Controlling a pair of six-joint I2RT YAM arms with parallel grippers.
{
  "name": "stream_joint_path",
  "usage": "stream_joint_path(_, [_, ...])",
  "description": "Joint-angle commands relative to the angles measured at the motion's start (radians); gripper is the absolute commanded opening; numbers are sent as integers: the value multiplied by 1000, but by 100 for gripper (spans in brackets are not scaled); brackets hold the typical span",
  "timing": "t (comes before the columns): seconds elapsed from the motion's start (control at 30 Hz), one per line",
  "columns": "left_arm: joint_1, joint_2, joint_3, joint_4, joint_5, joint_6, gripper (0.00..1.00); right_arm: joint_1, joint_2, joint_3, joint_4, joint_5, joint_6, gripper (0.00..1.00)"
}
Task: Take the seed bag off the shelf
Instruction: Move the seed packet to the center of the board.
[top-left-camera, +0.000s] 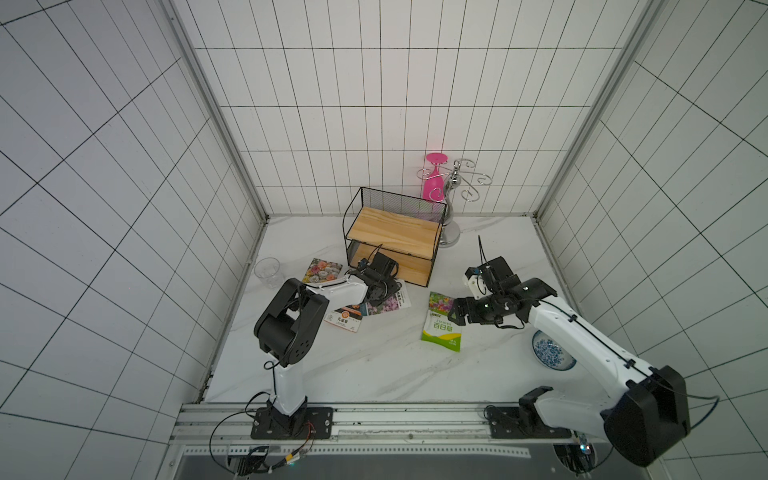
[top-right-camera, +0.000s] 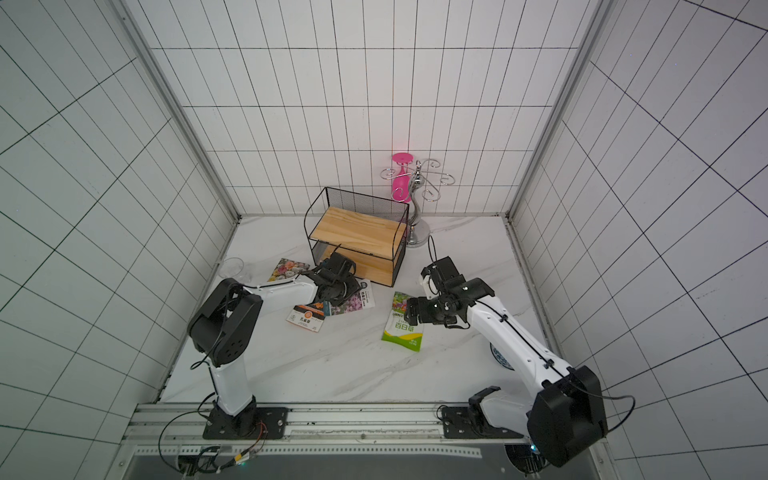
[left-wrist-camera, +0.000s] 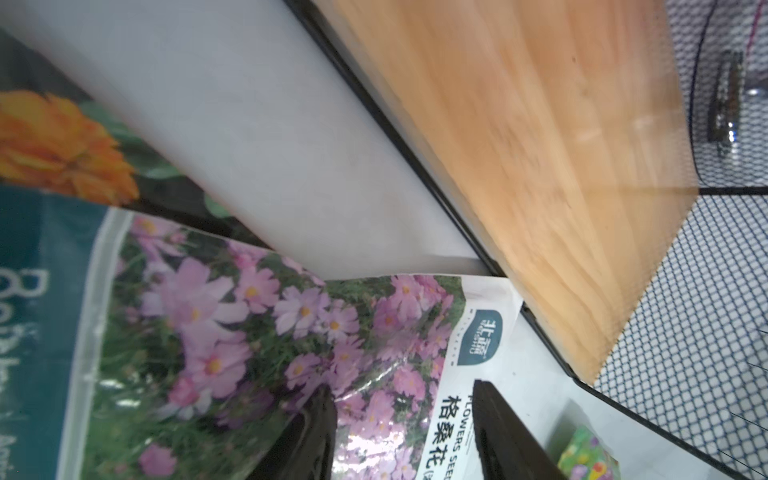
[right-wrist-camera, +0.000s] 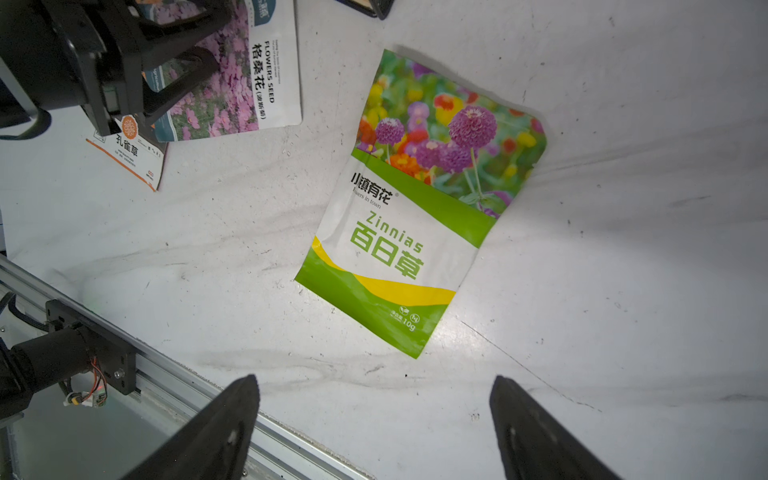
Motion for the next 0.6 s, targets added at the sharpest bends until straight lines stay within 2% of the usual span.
stream_joint_path(0.0, [-61,66,22,-96,68,-92,55,8,-17,-24,-22,17,12,91])
stream_joint_path(0.13, [-75,39,44,-133,69,-96,55,8,-19,-18,-22,23,20,91])
stream_joint_path(0.3, [-38,-63,32,-191,75,-43,56,10,-18,-19,-16,23,19,91])
stream_joint_path(0.5, [75,-277,-17,-331,28,50,56,30,23,1,2,19,0,91])
stream_joint_path(0.53, [104,-305,-23,-358,18,74,56,46,39,13,7,19,-5,89])
stream_joint_path(0.57, [132,-327,-32,-379,8,93,56,66,59,26,15,18,-11,83])
